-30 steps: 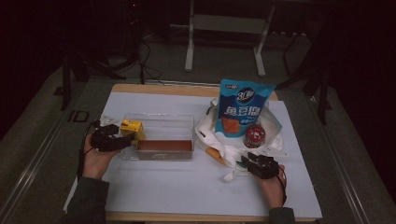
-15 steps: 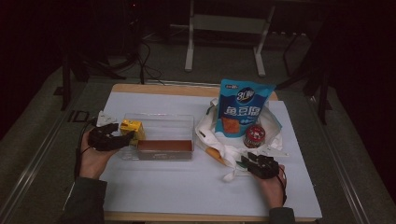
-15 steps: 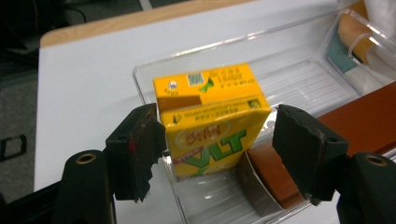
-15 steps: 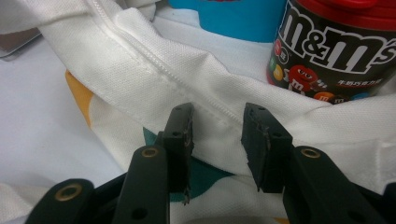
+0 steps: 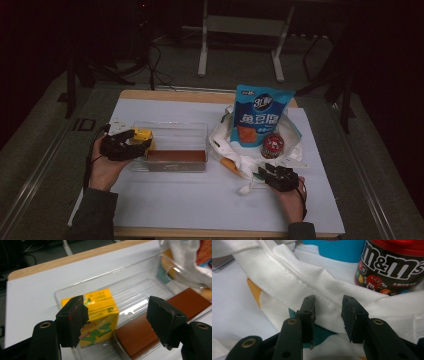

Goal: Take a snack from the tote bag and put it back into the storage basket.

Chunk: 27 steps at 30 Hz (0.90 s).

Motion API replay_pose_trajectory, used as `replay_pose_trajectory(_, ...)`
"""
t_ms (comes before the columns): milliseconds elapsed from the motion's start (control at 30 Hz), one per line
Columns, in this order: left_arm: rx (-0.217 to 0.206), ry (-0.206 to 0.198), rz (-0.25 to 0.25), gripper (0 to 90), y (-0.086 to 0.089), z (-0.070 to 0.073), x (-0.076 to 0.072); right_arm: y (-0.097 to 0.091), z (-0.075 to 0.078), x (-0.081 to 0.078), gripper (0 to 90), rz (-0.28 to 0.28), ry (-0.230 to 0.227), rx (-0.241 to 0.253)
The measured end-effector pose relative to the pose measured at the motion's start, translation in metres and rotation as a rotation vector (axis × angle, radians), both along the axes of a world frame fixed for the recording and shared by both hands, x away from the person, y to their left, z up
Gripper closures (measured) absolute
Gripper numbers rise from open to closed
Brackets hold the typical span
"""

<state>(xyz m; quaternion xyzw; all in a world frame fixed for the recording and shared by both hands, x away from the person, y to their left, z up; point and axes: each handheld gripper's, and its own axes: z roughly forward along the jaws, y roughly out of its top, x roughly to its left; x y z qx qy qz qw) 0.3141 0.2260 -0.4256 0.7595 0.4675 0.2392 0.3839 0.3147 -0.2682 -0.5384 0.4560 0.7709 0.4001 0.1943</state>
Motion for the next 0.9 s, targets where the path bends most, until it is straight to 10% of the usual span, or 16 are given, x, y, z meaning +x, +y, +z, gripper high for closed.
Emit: replay_pose_trajectory(900, -0.073, 0.003, -0.226, 19.3, -0.057, -0.011, -0.007, 0.003, 0.005, 0.003, 62.5, -0.021, 0.037, -0.021)
